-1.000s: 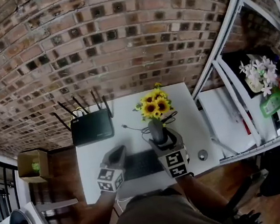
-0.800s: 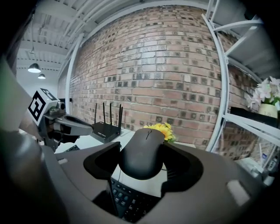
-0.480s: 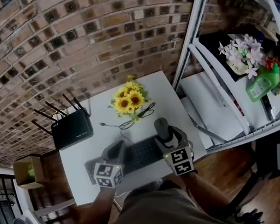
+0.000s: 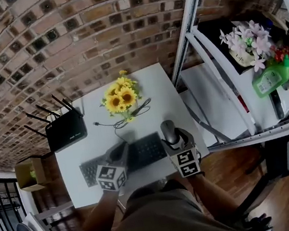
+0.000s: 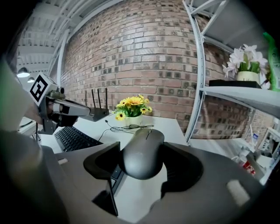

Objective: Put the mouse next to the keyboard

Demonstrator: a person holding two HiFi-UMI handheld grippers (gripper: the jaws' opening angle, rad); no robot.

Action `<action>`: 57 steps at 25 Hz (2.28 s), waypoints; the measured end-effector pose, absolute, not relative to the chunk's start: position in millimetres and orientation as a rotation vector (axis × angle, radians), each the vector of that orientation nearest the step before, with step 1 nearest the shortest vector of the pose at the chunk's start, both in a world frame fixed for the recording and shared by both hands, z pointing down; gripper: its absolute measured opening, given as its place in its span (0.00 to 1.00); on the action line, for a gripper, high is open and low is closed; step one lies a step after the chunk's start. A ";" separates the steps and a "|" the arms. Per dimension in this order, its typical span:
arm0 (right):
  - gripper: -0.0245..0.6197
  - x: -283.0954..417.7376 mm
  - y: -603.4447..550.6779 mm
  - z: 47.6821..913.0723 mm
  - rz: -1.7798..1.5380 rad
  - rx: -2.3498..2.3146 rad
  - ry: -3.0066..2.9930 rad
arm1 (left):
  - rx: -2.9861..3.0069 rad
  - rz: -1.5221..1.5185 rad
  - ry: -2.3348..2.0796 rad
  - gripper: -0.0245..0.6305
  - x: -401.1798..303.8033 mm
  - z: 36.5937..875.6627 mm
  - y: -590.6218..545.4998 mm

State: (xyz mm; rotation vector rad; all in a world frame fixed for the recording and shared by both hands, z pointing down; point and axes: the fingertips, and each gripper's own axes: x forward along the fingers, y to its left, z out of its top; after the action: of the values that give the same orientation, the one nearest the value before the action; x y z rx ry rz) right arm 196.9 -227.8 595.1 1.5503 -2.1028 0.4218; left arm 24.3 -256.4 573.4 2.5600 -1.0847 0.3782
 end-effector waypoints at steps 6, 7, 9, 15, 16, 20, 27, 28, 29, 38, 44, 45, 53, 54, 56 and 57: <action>0.53 203.7 -218.1 634.9 0.504 1.494 -2.074 | 2.530 0.421 -1.067 0.03 31.7 584.3 -250.4; 0.53 203.6 -217.1 641.7 0.514 1.483 -2.070 | 2.525 0.425 -1.063 0.03 32.8 585.7 -249.3; 0.53 203.3 -215.0 656.1 0.535 1.458 -2.062 | 2.519 0.439 -1.058 0.03 34.1 588.9 -247.6; 0.53 204.5 -211.6 681.9 0.589 1.417 -2.040 | 2.513 0.462 -1.055 0.03 37.5 592.5 -245.8; 0.53 205.1 -211.9 685.3 0.591 1.412 -2.038 | 2.514 0.462 -1.058 0.03 37.0 593.2 -246.7; 0.53 206.2 -209.1 695.4 0.604 1.385 -2.017 | 2.509 0.465 -1.065 0.03 33.3 594.9 -247.8; 0.53 207.1 -205.3 706.3 0.610 1.364 -1.990 | 2.510 0.477 -1.068 0.03 30.2 596.1 -247.2; 0.53 206.7 -205.2 707.7 0.607 1.362 -1.992 | 2.505 0.478 -1.069 0.03 29.9 595.8 -246.8; 0.53 206.3 -205.4 708.6 0.603 1.360 -1.994 | 2.501 0.478 -1.070 0.03 29.6 595.3 -246.6; 0.53 206.9 -205.1 707.9 0.584 1.347 -1.972 | 2.507 0.470 -1.078 0.03 27.4 595.0 -245.0; 0.54 206.9 -204.9 708.5 0.575 1.327 -1.962 | 2.506 0.463 -1.091 0.03 25.5 589.3 -243.7; 0.54 206.9 -204.5 708.2 0.575 1.323 -1.962 | 2.501 0.463 -1.097 0.03 24.5 589.0 -242.9; 0.58 201.3 -210.1 684.8 0.517 1.325 -2.041 | 2.489 0.450 -1.164 0.03 16.5 583.5 -235.5; 0.58 200.0 -211.7 680.1 0.503 1.329 -2.059 | 2.489 0.449 -1.180 0.03 15.0 583.0 -233.6; 0.57 197.0 -214.8 669.4 0.479 1.334 -2.094 | 2.480 0.439 -1.219 0.03 11.5 579.9 -229.0; 0.56 195.1 -215.6 662.6 0.469 1.338 -2.109 | 2.474 0.431 -1.236 0.03 9.3 578.0 -226.3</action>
State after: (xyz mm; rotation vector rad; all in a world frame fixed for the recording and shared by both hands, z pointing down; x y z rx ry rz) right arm 195.1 -215.6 662.6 1.3376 -2.1087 0.4688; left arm 9.3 -226.3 578.0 2.4744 -1.2361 0.4305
